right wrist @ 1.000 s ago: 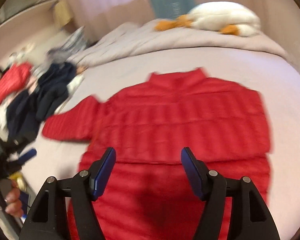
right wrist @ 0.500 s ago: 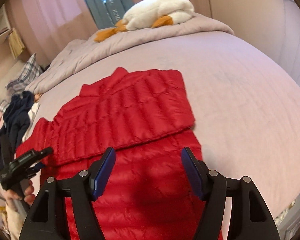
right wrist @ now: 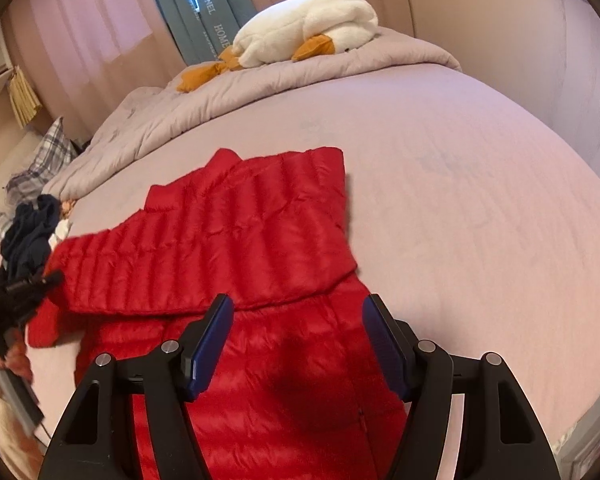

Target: Fold large clothes

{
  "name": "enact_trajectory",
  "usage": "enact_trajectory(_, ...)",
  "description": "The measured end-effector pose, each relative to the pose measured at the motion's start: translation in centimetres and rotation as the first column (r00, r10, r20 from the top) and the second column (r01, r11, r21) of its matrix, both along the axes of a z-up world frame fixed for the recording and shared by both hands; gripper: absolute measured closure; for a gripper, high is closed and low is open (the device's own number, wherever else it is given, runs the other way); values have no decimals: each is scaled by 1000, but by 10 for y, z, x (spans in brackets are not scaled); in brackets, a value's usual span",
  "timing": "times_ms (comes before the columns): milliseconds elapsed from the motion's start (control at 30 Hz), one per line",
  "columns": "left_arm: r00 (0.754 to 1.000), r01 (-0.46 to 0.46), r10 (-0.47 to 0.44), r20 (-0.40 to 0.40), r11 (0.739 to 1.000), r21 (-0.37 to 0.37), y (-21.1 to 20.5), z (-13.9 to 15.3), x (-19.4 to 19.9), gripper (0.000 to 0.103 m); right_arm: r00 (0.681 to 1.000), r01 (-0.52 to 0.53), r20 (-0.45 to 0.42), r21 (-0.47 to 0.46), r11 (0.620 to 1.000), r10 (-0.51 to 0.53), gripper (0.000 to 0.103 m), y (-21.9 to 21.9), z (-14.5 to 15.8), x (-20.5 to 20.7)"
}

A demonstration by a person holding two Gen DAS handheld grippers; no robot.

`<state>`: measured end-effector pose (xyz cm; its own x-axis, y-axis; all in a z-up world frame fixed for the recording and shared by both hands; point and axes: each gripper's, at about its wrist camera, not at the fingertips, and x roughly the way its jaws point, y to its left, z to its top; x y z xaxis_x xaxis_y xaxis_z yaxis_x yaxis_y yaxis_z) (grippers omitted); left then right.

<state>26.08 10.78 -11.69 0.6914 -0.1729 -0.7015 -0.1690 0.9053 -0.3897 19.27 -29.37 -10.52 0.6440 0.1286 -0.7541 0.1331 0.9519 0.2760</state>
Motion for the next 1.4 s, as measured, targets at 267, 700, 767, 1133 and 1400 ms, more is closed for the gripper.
enact_trajectory(267,999,-2,6,-52,996,93,0,-23,16,92,999,-36,-38,10,999,37,68,8,-14,36)
enact_trajectory(700,985,15,10,-173,990,144,6,-76,12,91,989,-18,-148,-53,998,10,68,9,-47,71)
enact_trajectory(767,981,9,16,-192,992,127,8,-82,13,90,988,-16,-157,-49,999,8,68,8,-51,73)
enact_trajectory(1133,979,-21,42,-199,994,107,9,-93,13,86,984,-14,-176,-75,997,1,68,11,-62,78)
enact_trajectory(1400,982,-34,53,-181,994,106,8,-93,6,80,982,-11,-187,-85,996,-5,68,11,-65,81)
